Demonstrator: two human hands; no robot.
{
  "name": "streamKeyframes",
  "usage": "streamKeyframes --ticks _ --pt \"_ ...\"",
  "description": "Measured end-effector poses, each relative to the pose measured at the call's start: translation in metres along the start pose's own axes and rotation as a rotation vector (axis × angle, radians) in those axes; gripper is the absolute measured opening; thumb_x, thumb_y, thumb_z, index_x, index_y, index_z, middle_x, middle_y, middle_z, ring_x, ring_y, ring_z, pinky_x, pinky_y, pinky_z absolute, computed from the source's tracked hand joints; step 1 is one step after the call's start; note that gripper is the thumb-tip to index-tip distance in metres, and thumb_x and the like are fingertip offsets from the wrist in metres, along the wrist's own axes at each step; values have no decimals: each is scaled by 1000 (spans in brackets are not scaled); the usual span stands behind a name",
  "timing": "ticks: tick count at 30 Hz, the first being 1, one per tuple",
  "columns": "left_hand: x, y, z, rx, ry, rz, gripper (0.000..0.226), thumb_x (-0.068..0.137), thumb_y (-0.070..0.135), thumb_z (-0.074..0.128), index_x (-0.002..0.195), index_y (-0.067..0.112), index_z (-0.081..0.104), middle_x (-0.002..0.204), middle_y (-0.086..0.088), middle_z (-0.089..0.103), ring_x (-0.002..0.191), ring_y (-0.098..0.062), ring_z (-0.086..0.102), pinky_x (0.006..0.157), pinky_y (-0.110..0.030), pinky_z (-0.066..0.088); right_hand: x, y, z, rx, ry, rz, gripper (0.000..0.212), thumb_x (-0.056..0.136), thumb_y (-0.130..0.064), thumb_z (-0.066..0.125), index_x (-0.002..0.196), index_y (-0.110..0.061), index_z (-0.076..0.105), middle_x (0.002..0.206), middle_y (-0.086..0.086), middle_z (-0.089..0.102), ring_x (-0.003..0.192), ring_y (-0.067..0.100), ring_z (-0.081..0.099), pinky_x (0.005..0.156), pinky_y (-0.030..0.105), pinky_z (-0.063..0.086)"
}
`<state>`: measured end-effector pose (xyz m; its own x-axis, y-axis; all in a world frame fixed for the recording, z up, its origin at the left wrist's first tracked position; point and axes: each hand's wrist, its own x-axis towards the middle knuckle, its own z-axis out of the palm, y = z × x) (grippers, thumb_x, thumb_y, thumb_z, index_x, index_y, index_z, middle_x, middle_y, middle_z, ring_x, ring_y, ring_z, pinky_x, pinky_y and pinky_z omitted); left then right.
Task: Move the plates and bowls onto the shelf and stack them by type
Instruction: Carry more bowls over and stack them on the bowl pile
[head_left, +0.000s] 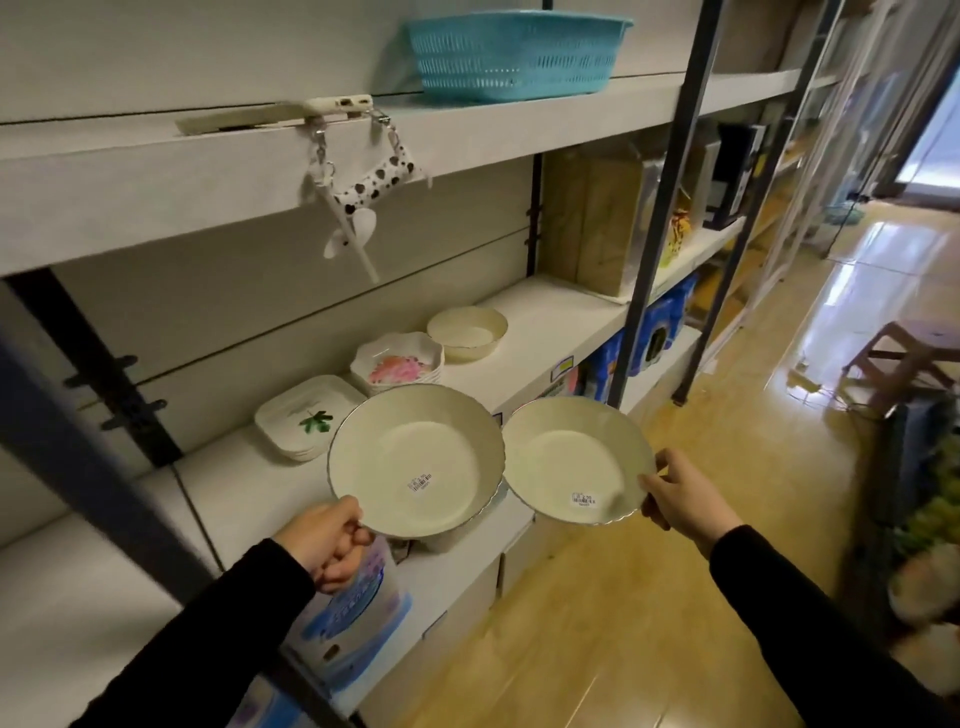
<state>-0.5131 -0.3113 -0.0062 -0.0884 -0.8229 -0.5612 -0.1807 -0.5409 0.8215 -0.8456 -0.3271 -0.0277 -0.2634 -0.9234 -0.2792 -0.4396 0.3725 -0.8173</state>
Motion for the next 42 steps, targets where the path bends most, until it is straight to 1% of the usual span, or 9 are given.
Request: streamKeyframes --ticks 2,5,11,20,26,30,33,38,42 --pt "23 14 7 -2 19 3 41 93 14 23 55 8 35 23 -1 24 19 -9 14 34 -6 15 32 -6 -2 -3 -13 -9 13 94 -9 43 82 -15 41 63 10 55 49 17 41 45 25 35" --pt "55 36 16 -23 46 5 41 94 14 22 55 9 34 22 -1 25 18 -9 15 33 -6 16 80 -19 -7 -44 -40 -42 3 94 -10 43 94 -7 44 66 10 55 50 18 43 46 25 36" --pt "99 74 30 -98 126 3 40 94 15 22 56 9 35 22 -1 24 17 -8 14 31 -4 17 167 -47 -16 -46 -107 -57 14 96 -18 45 107 -11 44 71 7 56 58 15 49 52 25 44" --pt "140 110 39 -191 323 -4 41 95 13 24 55 8 36 23 0 24 17 -7 15 32 -4 17 286 -92 14 -20 -213 -160 13 94 -12 44 105 -4 43 66 8 57 56 19 51 56 31 45" --pt "171 129 57 -323 495 -33 39 93 12 26 55 9 35 22 1 23 16 -6 14 33 -4 15 362 -127 42 -23 -303 -248 5 91 -4 40 97 -4 39 58 9 54 47 21 45 48 27 38" --pt "189 140 68 -398 580 -30 39 92 10 26 54 10 34 24 3 21 16 -6 14 34 -4 15 401 -146 65 -62 -352 -286 4 92 -6 38 95 -5 36 60 8 54 47 19 47 49 27 39" --pt "201 147 77 -428 626 -32 39 92 9 26 54 10 34 25 4 21 17 -6 15 34 -5 15 423 -151 84 -123 -378 -306 4 93 -8 38 95 -6 35 75 15 60 47 20 49 49 27 40" --pt "218 151 93 -460 659 -58 38 91 8 26 54 10 34 26 5 20 17 -7 16 32 -5 15 447 -144 108 -267 -417 -337 9 94 -14 39 97 -6 36 88 24 63 80 30 62 78 37 48" --pt "231 154 100 -478 671 -70 38 91 8 26 54 10 34 25 6 21 17 -6 17 32 -4 16 458 -134 116 -327 -504 -338 33 93 -18 43 119 3 39 100 26 68 93 35 65 83 39 50"
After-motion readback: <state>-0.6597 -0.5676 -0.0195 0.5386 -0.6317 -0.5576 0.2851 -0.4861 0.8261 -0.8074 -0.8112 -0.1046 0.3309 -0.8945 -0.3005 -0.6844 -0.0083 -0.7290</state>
